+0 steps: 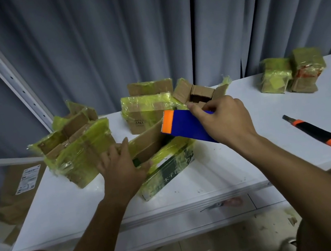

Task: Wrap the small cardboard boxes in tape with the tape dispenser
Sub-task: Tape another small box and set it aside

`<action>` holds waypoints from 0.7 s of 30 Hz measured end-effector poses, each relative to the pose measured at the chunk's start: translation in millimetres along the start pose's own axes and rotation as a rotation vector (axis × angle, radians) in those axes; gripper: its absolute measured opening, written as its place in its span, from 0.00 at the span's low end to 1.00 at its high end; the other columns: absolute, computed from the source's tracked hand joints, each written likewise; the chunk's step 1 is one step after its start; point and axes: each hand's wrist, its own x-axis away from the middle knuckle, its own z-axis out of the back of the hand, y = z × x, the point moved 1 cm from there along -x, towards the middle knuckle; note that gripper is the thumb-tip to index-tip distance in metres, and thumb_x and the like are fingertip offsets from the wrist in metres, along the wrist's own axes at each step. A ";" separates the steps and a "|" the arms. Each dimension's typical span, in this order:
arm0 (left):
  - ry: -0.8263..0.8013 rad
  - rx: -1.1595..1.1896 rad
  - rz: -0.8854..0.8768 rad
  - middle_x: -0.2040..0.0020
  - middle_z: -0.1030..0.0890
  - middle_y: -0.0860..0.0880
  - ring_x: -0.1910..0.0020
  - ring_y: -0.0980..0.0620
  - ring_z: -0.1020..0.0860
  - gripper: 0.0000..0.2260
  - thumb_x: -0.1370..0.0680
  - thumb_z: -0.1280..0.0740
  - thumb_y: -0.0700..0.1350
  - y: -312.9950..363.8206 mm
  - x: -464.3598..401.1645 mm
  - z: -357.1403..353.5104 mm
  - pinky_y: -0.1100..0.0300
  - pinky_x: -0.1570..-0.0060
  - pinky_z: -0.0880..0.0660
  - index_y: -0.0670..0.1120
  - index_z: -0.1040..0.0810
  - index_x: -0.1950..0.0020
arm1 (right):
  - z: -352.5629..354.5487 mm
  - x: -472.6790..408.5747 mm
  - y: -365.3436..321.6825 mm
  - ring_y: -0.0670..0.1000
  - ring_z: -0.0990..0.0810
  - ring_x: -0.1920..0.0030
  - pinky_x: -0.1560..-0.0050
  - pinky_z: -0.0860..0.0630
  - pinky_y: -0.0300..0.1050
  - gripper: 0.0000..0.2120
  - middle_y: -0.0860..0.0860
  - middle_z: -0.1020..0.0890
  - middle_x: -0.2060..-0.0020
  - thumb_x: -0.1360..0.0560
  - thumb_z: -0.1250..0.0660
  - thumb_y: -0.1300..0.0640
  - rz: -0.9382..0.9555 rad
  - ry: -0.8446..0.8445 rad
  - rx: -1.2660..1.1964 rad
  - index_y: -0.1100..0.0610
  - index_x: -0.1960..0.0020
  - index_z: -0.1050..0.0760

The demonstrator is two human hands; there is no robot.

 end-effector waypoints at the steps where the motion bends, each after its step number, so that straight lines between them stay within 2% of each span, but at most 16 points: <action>1: 0.035 -0.002 -0.028 0.36 0.30 0.44 0.36 0.41 0.34 0.37 0.29 0.29 0.63 -1.2 1.3 -1.2 0.43 0.37 0.38 0.48 0.35 0.26 | 0.2 -0.6 0.1 0.47 0.23 0.67 0.67 0.28 0.45 0.25 0.51 0.19 0.69 0.21 0.37 0.36 -0.004 0.007 -0.004 0.56 0.60 0.16; 5: 0.137 0.048 -0.164 0.50 0.24 0.49 0.51 0.44 0.27 0.16 0.26 0.31 0.58 -2.5 9.6 -9.3 0.50 0.52 0.28 0.49 0.22 0.45 | 3.1 -2.2 1.8 0.50 0.21 0.65 0.62 0.24 0.50 0.25 0.54 0.17 0.67 0.21 0.37 0.38 -0.027 0.029 -0.023 0.58 0.60 0.15; 6: 0.156 0.044 -0.197 0.52 0.23 0.49 0.54 0.44 0.25 0.14 0.25 0.33 0.57 -2.1 12.3 -11.9 0.50 0.56 0.26 0.48 0.21 0.49 | 4.2 -2.2 2.5 0.50 0.22 0.65 0.62 0.25 0.49 0.25 0.54 0.17 0.67 0.21 0.37 0.38 -0.029 0.029 -0.024 0.57 0.60 0.15; 8: 0.163 0.013 -0.237 0.53 0.20 0.48 0.55 0.43 0.23 0.16 0.24 0.39 0.57 -1.0 17.2 -16.1 0.51 0.58 0.25 0.46 0.19 0.51 | 5.1 -2.2 3.6 0.49 0.22 0.65 0.63 0.26 0.47 0.24 0.54 0.17 0.67 0.21 0.36 0.38 -0.028 0.023 -0.023 0.56 0.61 0.15; 13: 0.111 0.046 -0.287 0.45 0.17 0.52 0.46 0.49 0.22 0.24 0.25 0.38 0.66 2.6 24.4 -17.4 0.57 0.52 0.24 0.48 0.17 0.46 | 2.0 -4.3 8.6 0.48 0.22 0.66 0.65 0.28 0.46 0.27 0.52 0.19 0.69 0.23 0.37 0.34 -0.035 -0.035 -0.018 0.56 0.63 0.16; 17: -0.022 0.100 -0.376 0.35 0.21 0.55 0.36 0.54 0.27 0.31 0.27 0.41 0.70 -2.3 23.3 -20.3 0.61 0.43 0.29 0.50 0.21 0.36 | -0.6 -6.2 11.7 0.51 0.20 0.64 0.64 0.25 0.48 0.30 0.53 0.17 0.68 0.24 0.37 0.32 -0.014 -0.109 0.014 0.58 0.62 0.16; 21: -0.096 0.061 -0.436 0.31 0.26 0.56 0.34 0.55 0.31 0.32 0.25 0.46 0.70 -6.7 17.8 -22.9 0.61 0.41 0.32 0.52 0.24 0.32 | -0.6 -8.2 8.3 0.49 0.21 0.64 0.66 0.28 0.45 0.29 0.52 0.18 0.68 0.24 0.36 0.32 0.005 -0.173 0.047 0.58 0.61 0.16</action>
